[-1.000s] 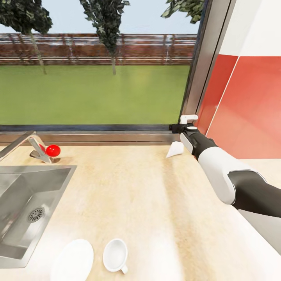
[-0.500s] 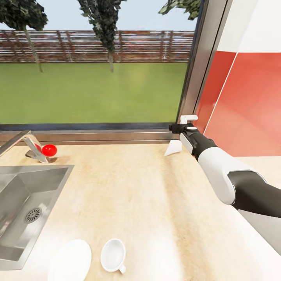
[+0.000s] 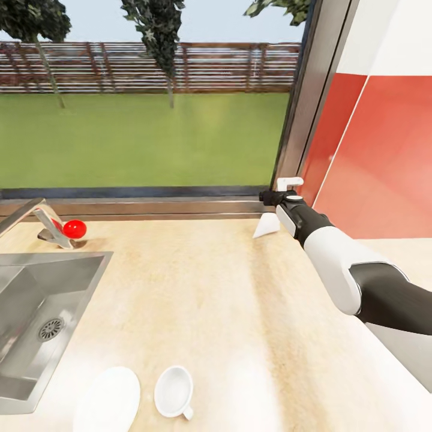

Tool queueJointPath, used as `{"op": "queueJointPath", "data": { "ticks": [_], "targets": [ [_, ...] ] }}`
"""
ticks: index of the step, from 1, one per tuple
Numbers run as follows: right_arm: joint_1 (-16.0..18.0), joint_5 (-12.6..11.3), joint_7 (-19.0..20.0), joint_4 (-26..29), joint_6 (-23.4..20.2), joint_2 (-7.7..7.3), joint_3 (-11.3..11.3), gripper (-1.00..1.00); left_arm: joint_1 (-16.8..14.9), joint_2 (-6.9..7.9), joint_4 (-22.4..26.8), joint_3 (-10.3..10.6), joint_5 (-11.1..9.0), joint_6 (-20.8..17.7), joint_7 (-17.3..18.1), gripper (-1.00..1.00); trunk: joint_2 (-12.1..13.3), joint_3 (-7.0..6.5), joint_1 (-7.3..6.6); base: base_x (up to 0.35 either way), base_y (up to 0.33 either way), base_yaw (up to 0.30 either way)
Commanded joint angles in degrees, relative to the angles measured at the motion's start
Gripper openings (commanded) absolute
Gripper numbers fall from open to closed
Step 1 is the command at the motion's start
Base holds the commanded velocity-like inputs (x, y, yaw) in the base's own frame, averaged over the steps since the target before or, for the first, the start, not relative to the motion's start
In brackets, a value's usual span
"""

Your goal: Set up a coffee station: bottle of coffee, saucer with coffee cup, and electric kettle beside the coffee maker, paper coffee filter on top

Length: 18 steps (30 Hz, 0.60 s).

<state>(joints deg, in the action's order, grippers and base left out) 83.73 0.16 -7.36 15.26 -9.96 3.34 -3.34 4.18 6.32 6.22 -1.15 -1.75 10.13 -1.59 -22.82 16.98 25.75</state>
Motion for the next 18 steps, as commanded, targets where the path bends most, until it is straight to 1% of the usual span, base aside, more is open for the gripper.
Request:
{"op": "queueJointPath", "data": {
  "ticks": [1, 14, 15, 18],
  "targets": [
    [0.0, 0.0, -0.3, 0.1, -0.4, 0.00, -0.4, 1.00, 0.0, 0.00, 0.1, -0.1, -0.2, 0.1, 0.0, 1.00, -0.1, 0.13, 0.03, 0.000, 0.000, 0.000],
    [0.0, 0.1, -0.2, 0.1, -0.4, -0.10, -0.3, 1.00, 0.0, -0.02, 0.1, -0.1, -0.2, 0.1, 0.0, 1.00, -0.1, 0.20, 0.03, 0.000, 0.000, 0.000],
    [-0.3, 0.1, 0.1, -0.2, -0.1, 0.06, -0.4, 1.00, 0.4, -0.34, -0.2, 0.0, -0.3, -0.3, -0.2, 1.00, -0.1, 0.20, 0.03, 0.000, 0.000, 0.000],
    [-0.5, 0.0, 0.1, 0.4, -0.2, 0.20, -0.3, 1.00, 0.6, 0.02, -1.2, 0.0, -0.3, -0.6, -0.4, 1.00, -0.1, 0.20, 0.03, 0.000, 0.000, 0.000]
  ]
}}
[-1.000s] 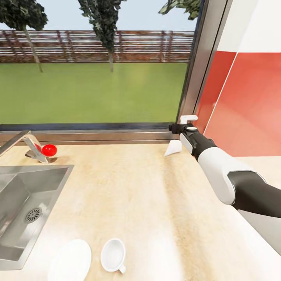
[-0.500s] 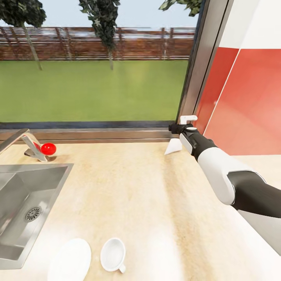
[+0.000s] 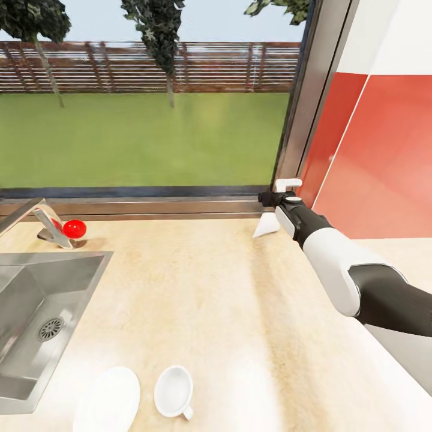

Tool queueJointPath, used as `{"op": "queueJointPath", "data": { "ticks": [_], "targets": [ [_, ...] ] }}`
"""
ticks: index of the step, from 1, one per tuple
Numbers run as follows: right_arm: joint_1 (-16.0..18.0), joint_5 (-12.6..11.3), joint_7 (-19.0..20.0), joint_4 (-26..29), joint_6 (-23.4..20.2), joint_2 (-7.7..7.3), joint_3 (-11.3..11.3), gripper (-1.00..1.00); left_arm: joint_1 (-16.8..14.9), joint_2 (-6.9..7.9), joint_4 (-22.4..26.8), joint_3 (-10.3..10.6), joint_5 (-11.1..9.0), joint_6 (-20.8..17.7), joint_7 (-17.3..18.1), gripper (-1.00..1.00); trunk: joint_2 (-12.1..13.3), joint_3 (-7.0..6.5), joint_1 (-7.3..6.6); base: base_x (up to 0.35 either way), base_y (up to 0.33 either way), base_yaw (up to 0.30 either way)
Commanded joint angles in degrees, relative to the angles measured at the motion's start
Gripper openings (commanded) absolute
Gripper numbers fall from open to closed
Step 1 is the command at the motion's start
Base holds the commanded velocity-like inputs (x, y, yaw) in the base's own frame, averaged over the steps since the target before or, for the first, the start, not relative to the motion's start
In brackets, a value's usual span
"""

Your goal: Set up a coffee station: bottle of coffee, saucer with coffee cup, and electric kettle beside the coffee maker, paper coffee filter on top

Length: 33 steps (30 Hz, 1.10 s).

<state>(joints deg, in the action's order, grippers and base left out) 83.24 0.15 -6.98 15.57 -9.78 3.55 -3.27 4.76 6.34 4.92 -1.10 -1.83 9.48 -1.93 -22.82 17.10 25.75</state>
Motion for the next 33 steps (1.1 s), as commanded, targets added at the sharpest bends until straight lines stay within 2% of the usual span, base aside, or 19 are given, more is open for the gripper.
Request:
{"op": "queueJointPath", "data": {
  "ticks": [1, 17, 33],
  "targets": [
    [0.0, 0.0, -0.3, 0.1, -0.4, 0.00, -0.3, 1.00, 0.0, -0.01, 0.1, -0.1, -0.2, 0.1, 0.0, 1.00, -0.1, 0.09, 0.03, 0.000, 0.000, 0.000],
    [0.2, -0.2, -0.9, 1.1, -1.1, -0.34, -0.1, 1.00, 0.2, 0.36, -1.9, 0.1, 0.0, 0.4, -0.2, 1.00, -0.1, 0.12, 0.03, 0.000, 0.000, 0.003],
    [0.2, -0.2, -0.9, 1.1, -1.2, -0.47, 0.0, 1.00, 0.2, 0.26, -2.3, 0.2, 0.1, 0.1, -0.3, 1.00, -0.1, 0.82, 0.03, 0.000, 0.000, 0.091]
  ]
}}
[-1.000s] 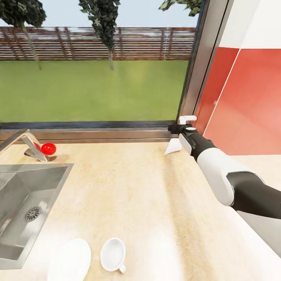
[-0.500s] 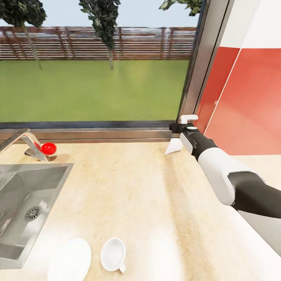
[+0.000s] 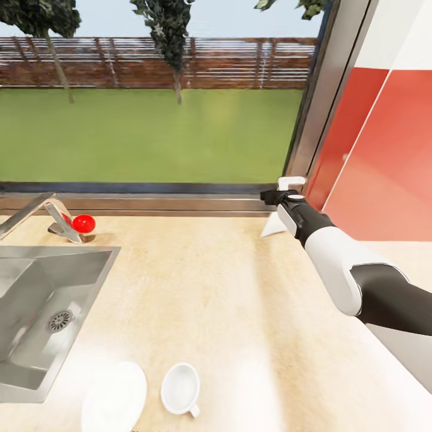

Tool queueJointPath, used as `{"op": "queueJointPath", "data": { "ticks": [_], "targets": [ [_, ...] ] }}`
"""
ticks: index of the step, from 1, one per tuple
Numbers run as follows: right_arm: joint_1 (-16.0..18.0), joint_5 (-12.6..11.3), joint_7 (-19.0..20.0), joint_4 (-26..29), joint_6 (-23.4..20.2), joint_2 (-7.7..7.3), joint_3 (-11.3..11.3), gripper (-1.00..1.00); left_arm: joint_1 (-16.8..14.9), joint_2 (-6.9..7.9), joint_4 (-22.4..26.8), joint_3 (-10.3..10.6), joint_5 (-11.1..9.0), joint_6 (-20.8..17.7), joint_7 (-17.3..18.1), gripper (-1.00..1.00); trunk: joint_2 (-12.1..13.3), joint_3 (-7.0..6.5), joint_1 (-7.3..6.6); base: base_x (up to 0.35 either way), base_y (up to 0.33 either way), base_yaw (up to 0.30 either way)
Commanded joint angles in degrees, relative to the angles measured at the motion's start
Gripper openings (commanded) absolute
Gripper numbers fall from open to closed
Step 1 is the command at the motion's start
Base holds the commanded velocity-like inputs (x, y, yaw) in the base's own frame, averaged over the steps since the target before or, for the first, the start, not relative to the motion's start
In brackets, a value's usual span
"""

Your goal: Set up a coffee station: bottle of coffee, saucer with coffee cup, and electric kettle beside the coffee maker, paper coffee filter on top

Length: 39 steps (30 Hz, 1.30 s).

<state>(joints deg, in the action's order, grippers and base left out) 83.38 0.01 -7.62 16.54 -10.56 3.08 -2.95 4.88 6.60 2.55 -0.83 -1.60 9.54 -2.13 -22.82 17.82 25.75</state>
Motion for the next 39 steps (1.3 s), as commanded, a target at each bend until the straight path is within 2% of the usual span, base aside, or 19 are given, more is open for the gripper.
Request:
{"op": "queueJointPath", "data": {
  "ticks": [1, 25, 39],
  "targets": [
    [0.0, 0.0, -0.3, 0.1, -0.4, 0.00, -0.3, 1.00, 0.0, -0.01, 0.1, 0.0, -0.2, 0.1, -0.1, 1.00, -0.1, 0.16, 0.03, 0.000, 0.000, 0.151],
    [0.0, 0.0, -0.3, -0.1, -0.3, 0.00, -0.5, 1.00, 0.0, 0.01, -0.7, 0.0, -0.2, 0.0, -0.1, 1.00, -0.1, 2.33, 0.03, 0.000, 0.000, 0.008],
    [0.0, 0.0, -0.3, -0.2, -0.3, -0.07, -0.5, 1.00, 0.0, 0.07, -0.7, 0.0, -0.2, 0.0, -0.1, 1.00, -0.1, 3.61, 0.03, 0.000, 0.000, -0.082]
  ]
}}
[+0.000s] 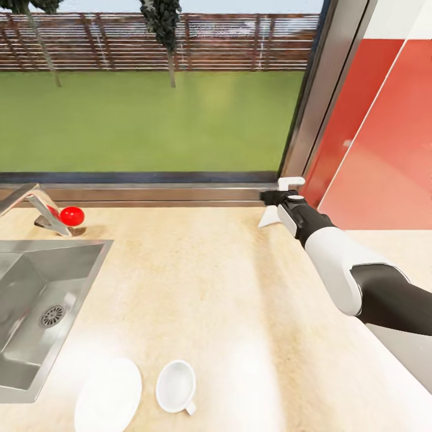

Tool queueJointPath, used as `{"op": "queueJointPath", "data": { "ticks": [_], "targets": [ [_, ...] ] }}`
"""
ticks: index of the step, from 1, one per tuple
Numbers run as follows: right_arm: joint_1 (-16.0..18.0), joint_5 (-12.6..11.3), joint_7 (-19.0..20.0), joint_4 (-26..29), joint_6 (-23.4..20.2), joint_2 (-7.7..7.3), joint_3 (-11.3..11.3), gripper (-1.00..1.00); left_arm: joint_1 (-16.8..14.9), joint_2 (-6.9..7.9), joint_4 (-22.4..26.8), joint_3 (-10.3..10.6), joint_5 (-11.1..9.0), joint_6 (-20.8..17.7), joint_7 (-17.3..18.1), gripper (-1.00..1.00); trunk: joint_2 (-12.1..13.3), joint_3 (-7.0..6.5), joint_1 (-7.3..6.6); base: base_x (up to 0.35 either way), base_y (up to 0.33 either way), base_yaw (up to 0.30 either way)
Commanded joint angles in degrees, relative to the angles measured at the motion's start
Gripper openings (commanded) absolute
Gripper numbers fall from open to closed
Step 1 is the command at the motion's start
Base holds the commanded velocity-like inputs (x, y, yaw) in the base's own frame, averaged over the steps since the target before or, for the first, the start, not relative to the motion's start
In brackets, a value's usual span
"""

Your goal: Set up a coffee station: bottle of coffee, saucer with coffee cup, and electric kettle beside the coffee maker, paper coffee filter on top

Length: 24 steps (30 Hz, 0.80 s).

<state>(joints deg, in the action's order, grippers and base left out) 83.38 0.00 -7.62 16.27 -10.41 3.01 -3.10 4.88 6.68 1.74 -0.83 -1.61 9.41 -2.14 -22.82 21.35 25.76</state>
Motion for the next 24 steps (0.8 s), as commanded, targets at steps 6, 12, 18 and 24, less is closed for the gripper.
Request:
{"op": "queueJointPath", "data": {
  "ticks": [6, 12, 18, 24],
  "targets": [
    [0.0, 0.0, -0.3, 0.1, -0.4, 0.04, -0.3, 1.00, 0.0, 0.00, 0.1, 0.0, -0.2, 0.1, -0.1, 1.00, -0.1, 0.63, 0.03, 0.000, 0.000, -0.059],
    [0.0, 0.0, -0.3, 0.2, -0.5, 0.06, -0.3, 1.00, 0.3, -0.02, 0.1, 0.0, -0.2, 0.1, -0.1, 1.00, -0.1, 1.18, 0.03, 0.000, 0.000, -0.003],
    [0.0, 0.0, -0.2, 0.3, -0.4, 0.06, -0.3, 1.00, 0.3, -0.09, 0.1, 0.0, -0.2, 0.2, -0.1, 1.00, -0.1, 1.73, 0.03, 0.000, 0.000, 0.000],
    [0.0, 0.0, -0.2, 0.3, -0.4, 0.02, -0.3, 1.00, 0.4, -0.09, 0.1, 0.0, -0.2, 0.2, -0.1, 1.00, -0.1, 2.27, 0.03, 0.000, 0.000, 0.000]
  ]
}}
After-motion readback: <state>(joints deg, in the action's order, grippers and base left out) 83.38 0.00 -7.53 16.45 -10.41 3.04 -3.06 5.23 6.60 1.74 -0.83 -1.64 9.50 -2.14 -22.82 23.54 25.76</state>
